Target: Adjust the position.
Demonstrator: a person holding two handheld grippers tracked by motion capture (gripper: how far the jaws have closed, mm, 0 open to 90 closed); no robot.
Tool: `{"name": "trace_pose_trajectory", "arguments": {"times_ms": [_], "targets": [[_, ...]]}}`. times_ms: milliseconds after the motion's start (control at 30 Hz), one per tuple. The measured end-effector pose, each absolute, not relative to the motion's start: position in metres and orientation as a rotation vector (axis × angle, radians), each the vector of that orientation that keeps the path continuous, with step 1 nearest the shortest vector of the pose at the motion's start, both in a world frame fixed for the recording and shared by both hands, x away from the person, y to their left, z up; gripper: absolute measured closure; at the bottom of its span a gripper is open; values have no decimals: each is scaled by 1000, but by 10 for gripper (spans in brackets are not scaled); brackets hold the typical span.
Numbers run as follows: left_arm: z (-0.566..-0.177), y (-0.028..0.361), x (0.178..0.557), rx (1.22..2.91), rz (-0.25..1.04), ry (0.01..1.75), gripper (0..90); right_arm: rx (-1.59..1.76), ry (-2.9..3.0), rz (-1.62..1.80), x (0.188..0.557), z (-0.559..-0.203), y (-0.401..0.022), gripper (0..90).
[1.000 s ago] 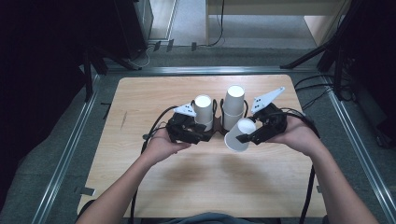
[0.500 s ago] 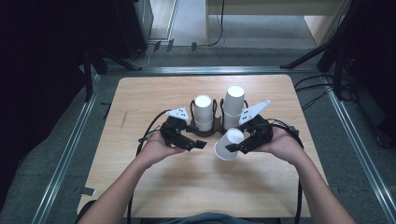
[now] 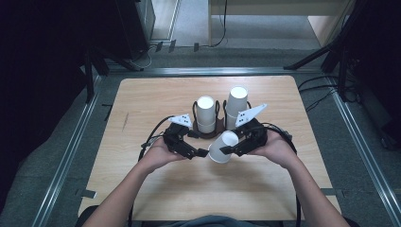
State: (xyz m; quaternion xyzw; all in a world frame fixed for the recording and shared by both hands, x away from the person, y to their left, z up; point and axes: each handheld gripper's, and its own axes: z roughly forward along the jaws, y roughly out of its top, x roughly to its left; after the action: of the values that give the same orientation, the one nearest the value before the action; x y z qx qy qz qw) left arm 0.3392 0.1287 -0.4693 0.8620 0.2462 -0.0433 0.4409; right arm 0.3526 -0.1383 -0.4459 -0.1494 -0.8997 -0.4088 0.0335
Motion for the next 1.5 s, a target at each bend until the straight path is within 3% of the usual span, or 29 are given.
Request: {"name": "trace_pose_trajectory", "arguments": {"times_ms": [933, 1100, 1500], "targets": [[-485, 106, 335, 2183, -162, 489, 91, -431, -2600, -1364, 351, -441, -118, 332], [-484, 105, 333, 2179, -160, 463, 178, -460, -2534, -1388, 354, -439, -121, 332], [-481, 105, 330, 2214, -127, 408, 258, -460, -2513, -1354, 356, -442, -123, 336]]}}
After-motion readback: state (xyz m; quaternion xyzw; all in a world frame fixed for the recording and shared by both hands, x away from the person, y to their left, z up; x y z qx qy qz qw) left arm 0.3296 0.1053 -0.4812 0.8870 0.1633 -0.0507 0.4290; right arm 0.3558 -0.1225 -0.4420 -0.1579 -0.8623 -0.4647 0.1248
